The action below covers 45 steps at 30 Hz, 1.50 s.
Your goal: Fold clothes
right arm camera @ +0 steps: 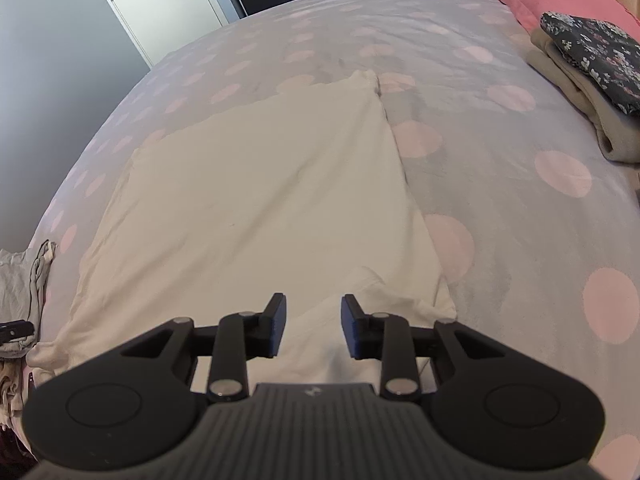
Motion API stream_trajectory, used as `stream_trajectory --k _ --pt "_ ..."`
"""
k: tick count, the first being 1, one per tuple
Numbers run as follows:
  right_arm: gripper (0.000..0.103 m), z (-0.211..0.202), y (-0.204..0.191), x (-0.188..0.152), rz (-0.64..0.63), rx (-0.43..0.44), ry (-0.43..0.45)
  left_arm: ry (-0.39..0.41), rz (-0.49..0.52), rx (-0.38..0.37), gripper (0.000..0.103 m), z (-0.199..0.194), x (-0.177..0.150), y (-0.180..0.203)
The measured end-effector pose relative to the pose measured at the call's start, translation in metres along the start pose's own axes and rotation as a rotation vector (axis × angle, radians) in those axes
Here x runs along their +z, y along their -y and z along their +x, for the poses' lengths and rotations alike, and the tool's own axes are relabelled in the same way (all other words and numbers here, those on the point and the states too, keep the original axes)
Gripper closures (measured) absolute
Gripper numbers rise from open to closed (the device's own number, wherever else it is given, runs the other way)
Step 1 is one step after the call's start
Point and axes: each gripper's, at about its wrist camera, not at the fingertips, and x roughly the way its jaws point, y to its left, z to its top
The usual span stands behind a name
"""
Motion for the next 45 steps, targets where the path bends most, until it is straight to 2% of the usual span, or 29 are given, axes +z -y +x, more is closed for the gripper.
stream_trajectory --k 4,6,9,16,21,25,26,27,28,29,32,34,37,42,45 --pt "0.069 -0.001 -0.001 -0.001 0.003 0.000 -0.001 -0.054 -0.021 0.002 0.062 0.009 -0.007 -0.024" --pt "0.069 -0.001 -0.003 0.000 0.000 0.003 0.000 -0.087 -0.010 -0.017 0.062 0.015 -0.013 -0.028" --pt "0.068 -0.002 -0.003 -0.001 -0.006 0.009 0.004 -0.124 0.018 -0.008 0.062 0.016 -0.022 -0.031" --pt "0.068 -0.002 -0.005 -0.002 -0.011 0.009 0.002 -0.154 -0.008 -0.034 0.061 0.015 -0.035 -0.053" --pt "0.063 0.000 -0.011 -0.003 -0.028 0.014 -0.002 -0.153 0.105 0.034 0.061 0.030 -0.040 -0.040" --pt "0.063 0.000 -0.014 -0.005 -0.040 0.013 -0.002 -0.173 0.143 0.039 0.063 0.041 -0.043 -0.031" --pt "0.063 0.000 -0.014 -0.006 -0.040 0.011 -0.001 -0.178 0.153 0.040 0.064 0.044 -0.044 -0.029" --pt "0.063 0.000 -0.014 -0.006 -0.038 0.008 -0.001 -0.179 0.158 0.036 0.070 0.044 -0.043 -0.027" --pt "0.063 0.000 -0.014 -0.006 -0.037 0.005 -0.001 -0.181 0.162 0.033 0.083 0.044 -0.042 -0.025" --pt "0.063 0.001 -0.014 -0.006 -0.035 0.003 -0.001 -0.190 0.163 0.010 0.090 0.044 -0.041 -0.022" --pt "0.063 0.001 -0.014 -0.006 -0.036 0.000 -0.005 -0.190 0.179 0.039 0.098 0.038 -0.040 -0.014" --pt "0.063 0.001 -0.014 -0.005 -0.039 0.003 -0.005 -0.180 0.157 0.005 0.100 0.028 -0.039 -0.013" --pt "0.063 0.002 -0.014 -0.004 -0.044 0.007 -0.006 -0.158 0.107 -0.086 0.100 0.007 -0.034 -0.011" --pt "0.063 0.005 -0.014 -0.005 -0.052 0.007 -0.014 -0.096 -0.012 -0.300 0.100 -0.017 -0.020 -0.004" --pt "0.063 0.005 -0.015 -0.006 -0.058 0.007 -0.016 -0.080 -0.023 -0.402 0.100 -0.020 -0.010 0.012"
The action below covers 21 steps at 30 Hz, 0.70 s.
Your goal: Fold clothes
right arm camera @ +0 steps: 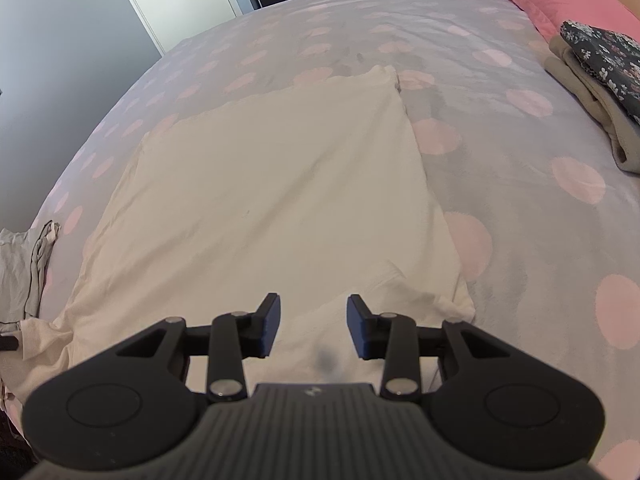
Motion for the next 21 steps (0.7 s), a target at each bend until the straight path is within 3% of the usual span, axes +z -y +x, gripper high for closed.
stream_trajectory --k 3,6,8,10,12,15,21 --pt "0.063 0.000 -0.002 -0.001 -0.006 0.001 0.001 0.004 -0.002 -0.054 0.100 0.013 0.011 0.014" --pt "0.062 0.000 -0.006 -0.002 -0.015 0.005 0.000 -0.005 0.009 -0.038 0.100 0.033 0.019 0.024" --pt "0.062 0.000 -0.009 -0.003 -0.021 0.010 0.000 -0.017 0.017 -0.035 0.091 0.046 0.023 0.029" --pt "0.061 0.000 -0.014 -0.004 -0.032 0.016 -0.004 -0.010 0.017 -0.049 0.071 0.051 0.023 0.033" --pt "0.060 0.002 -0.020 -0.006 -0.050 0.025 -0.014 -0.005 0.006 -0.064 0.064 0.053 0.021 0.035" --pt "0.059 0.008 -0.035 -0.010 -0.088 0.046 -0.040 0.021 0.004 -0.044 0.064 0.048 0.024 0.037" --pt "0.059 0.020 -0.083 -0.020 -0.196 0.141 -0.088 0.096 -0.021 0.077 0.064 0.032 0.030 0.028"
